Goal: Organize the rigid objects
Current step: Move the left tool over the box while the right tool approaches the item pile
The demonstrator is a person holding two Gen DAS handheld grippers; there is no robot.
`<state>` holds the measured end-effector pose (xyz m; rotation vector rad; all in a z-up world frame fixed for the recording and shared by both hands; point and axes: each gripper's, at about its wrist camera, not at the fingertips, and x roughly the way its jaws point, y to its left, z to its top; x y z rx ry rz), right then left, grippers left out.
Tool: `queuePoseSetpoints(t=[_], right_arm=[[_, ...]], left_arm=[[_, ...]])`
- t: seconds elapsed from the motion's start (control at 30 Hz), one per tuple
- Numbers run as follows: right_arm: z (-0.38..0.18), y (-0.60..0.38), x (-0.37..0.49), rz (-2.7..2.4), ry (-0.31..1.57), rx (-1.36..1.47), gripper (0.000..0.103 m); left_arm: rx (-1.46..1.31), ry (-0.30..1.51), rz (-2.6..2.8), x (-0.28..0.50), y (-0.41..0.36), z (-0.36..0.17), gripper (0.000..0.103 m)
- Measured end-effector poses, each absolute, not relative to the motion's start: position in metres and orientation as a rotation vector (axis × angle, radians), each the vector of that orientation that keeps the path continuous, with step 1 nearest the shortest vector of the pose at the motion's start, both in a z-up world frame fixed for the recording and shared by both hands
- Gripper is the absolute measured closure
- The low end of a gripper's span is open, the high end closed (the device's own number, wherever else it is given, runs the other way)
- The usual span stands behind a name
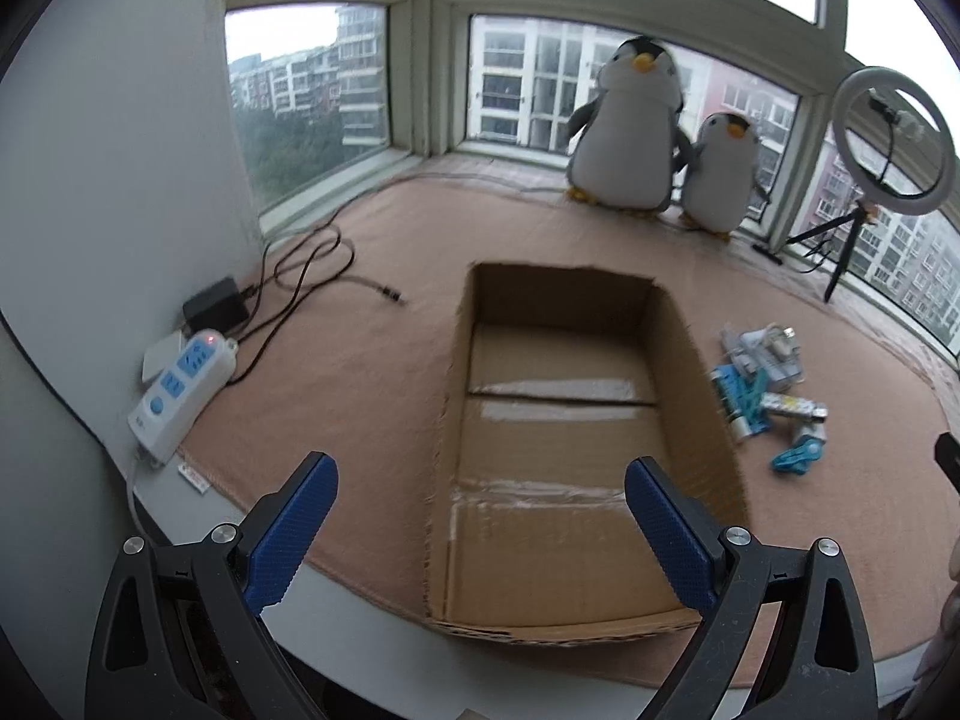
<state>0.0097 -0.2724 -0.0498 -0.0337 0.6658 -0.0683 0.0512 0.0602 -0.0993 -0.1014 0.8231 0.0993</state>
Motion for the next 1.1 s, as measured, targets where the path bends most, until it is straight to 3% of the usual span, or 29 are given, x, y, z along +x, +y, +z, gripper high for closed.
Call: queuePoseSetpoints(t=[0.13, 0.43, 0.7, 1.1], right_arm=[[-0.054, -0.271, 0.012, -0.064, 0.679, -0.026, 0.0], [-0.064, -0.27, 0.015, -0.053, 0.709, -0.023, 0.0], [-0.066, -0.268, 0.017, -0.042, 0.72, -0.033, 0.0], [-0.075, -0.278, 0.025, -0.046, 0.769, 0.003, 0.0]], left_arm=[[-0.135, 0.871, 0.109, 0.057, 0.074, -0.12, 0.008], [-0.169, 0.965, 0.126, 0.064, 0.087, -0.167, 0.033], [-0.186, 1.013, 0.134, 0.069, 0.087, -0.185, 0.067], [-0.175, 1.012, 0.15, 0.071, 0.084, -0.193, 0.07]])
